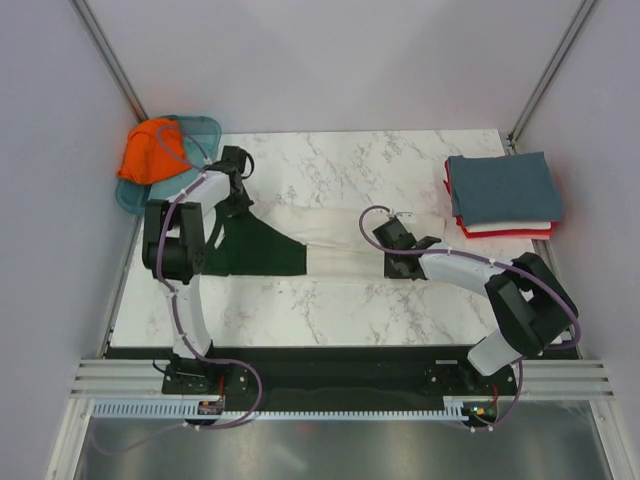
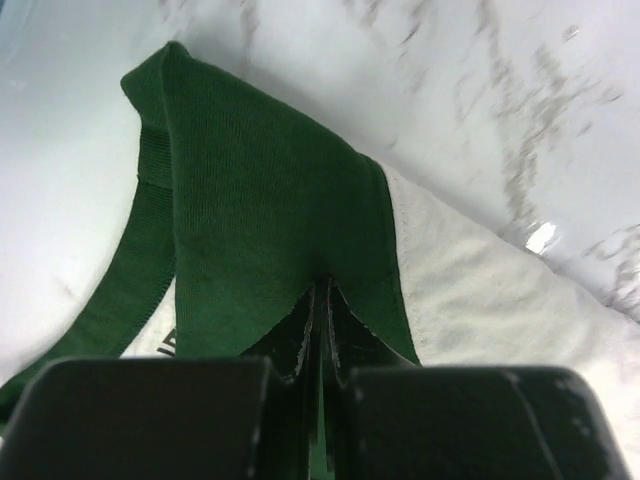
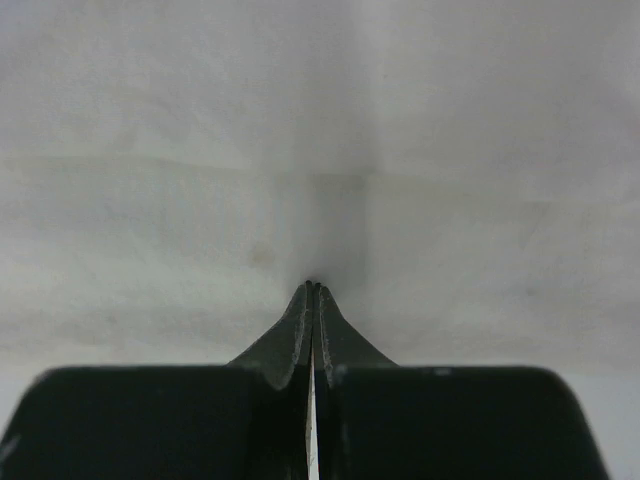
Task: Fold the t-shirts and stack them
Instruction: Fold the tshirt
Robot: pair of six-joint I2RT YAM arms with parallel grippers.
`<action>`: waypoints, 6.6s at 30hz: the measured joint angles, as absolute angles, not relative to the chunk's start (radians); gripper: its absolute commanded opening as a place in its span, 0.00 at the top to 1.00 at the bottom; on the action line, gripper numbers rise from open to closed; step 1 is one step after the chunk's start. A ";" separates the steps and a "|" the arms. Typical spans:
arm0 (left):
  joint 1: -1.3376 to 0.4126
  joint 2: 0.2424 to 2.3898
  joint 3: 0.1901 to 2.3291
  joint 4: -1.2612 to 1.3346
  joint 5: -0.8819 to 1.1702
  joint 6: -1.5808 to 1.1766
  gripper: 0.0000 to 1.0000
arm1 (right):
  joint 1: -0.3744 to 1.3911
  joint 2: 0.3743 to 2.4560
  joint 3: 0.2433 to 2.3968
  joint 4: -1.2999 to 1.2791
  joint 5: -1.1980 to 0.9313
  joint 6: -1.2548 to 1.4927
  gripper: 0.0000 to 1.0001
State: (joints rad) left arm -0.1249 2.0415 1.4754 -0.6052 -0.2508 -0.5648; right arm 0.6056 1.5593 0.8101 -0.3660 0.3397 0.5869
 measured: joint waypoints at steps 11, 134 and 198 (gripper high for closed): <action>-0.134 2.433 2.109 -0.725 -0.075 -0.484 0.98 | 0.862 1.606 0.845 -0.321 0.266 0.662 1.00; -0.678 1.228 0.588 -0.187 0.289 -0.744 0.42 | 0.419 1.642 0.957 -0.152 -0.046 0.528 1.00; -0.801 1.316 0.519 -0.046 0.373 -0.905 0.49 | 0.489 2.323 1.780 -0.261 -0.025 0.542 0.86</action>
State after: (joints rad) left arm -0.8009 1.3155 0.5190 -0.0463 0.3725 -0.9051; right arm 0.4892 2.3234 1.7802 -0.2607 -0.0250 0.5419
